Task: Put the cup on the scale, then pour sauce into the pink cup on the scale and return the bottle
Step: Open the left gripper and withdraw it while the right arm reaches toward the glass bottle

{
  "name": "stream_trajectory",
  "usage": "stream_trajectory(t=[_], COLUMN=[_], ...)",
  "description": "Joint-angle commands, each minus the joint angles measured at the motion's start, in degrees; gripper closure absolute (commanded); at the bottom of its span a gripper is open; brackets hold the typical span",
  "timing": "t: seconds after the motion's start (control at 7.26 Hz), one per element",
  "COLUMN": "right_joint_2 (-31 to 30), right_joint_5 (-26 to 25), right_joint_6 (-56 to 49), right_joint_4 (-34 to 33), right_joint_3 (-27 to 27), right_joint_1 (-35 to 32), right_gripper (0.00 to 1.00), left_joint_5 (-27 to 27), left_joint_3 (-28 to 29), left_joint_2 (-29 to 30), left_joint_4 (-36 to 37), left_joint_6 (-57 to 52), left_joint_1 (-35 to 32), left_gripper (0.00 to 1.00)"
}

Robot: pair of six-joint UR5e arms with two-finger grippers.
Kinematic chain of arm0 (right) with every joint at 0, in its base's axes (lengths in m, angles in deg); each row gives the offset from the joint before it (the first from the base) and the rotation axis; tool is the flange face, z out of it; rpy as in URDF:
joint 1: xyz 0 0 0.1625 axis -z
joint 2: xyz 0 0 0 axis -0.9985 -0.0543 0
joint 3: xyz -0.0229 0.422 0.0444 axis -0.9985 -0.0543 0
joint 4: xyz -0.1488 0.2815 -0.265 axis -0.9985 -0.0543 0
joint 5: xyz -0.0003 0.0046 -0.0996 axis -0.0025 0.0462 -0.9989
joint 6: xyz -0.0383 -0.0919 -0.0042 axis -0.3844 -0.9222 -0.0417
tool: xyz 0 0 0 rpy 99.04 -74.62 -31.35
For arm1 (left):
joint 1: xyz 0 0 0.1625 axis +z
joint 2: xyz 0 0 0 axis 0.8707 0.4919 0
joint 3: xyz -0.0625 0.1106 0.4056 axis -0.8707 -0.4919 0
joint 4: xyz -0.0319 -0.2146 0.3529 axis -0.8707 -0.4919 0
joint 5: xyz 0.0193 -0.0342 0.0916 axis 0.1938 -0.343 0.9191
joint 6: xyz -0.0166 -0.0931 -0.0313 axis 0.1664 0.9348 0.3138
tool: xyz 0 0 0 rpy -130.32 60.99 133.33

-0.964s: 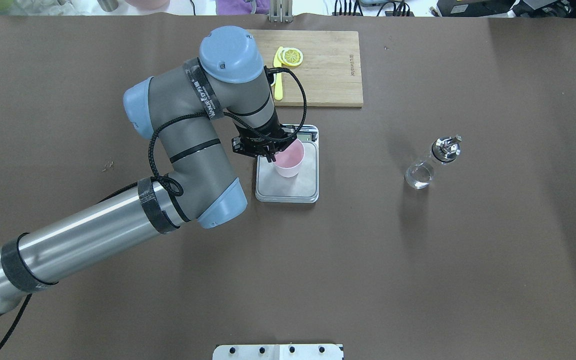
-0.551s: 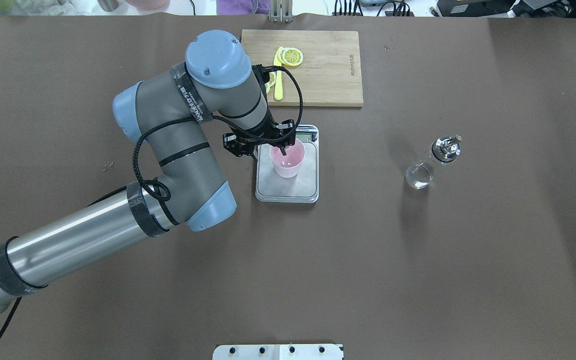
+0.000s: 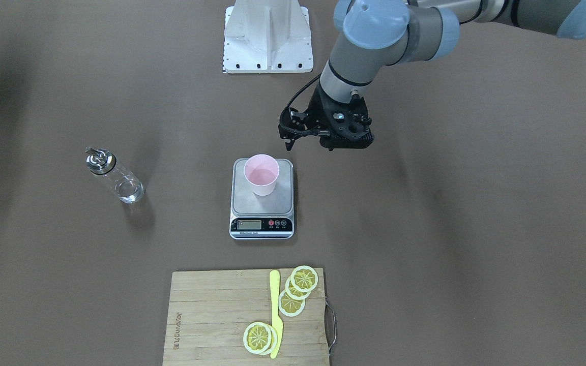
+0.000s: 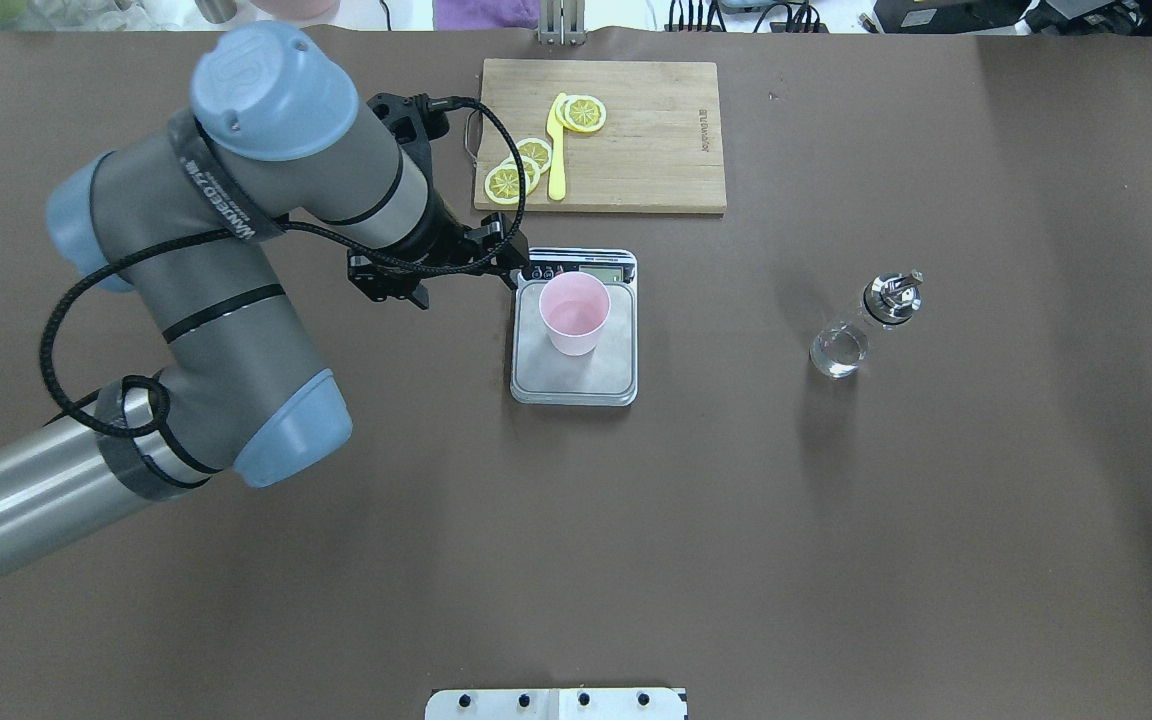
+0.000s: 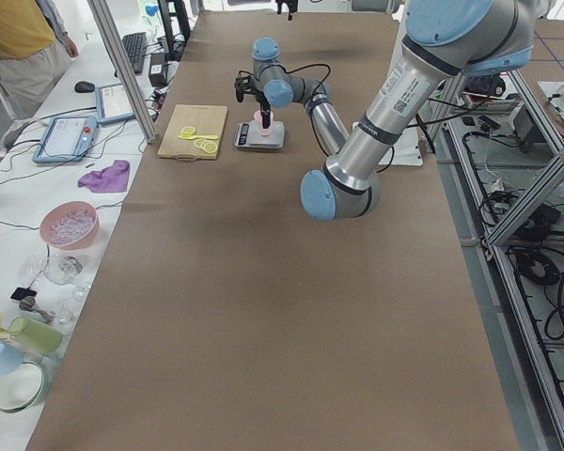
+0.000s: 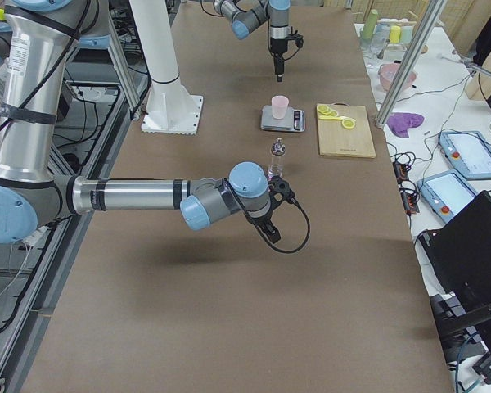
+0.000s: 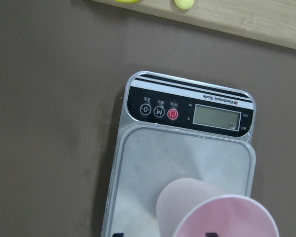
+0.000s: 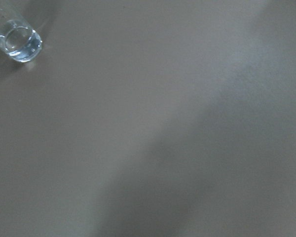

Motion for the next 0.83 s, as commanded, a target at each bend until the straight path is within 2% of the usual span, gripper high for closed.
stream_trajectory(t=[0.0,0.14,0.28,0.41,0.69], right_joint_2=[0.18,0.45,1.23,4.90,10.97], right_joint_5=[-0.11,-0.63,-2.46,-3.87,-13.33], right_joint_6=[0.64,0.73,1.08,4.39,9.14], right_joint_4=[7.47,11.06,11.53,11.53,11.80], right_joint_3=[0.09,0.09,0.18,0.00,0.09], right_joint_1=[6.78,9.95,13.28,15.49,22.95], right_gripper=[0.03,0.10,0.14,0.03,0.02], left_joint_5=[-2.05,-2.14,-2.23,-2.66,-2.93], left_joint_3=[-6.66,-9.66,-10.56,-10.39,-11.27], left_joint_2=[-5.54,-9.50,-11.28,-11.73,-15.58], left_joint_4=[2.24,2.33,2.33,2.24,2.24], left_joint_6=[-4.16,-9.07,-10.08,-10.18,-17.16], left_joint_1=[-2.98,-4.21,-5.53,-6.68,-9.66], left_gripper=[0.05,0.05,0.05,0.05,0.04])
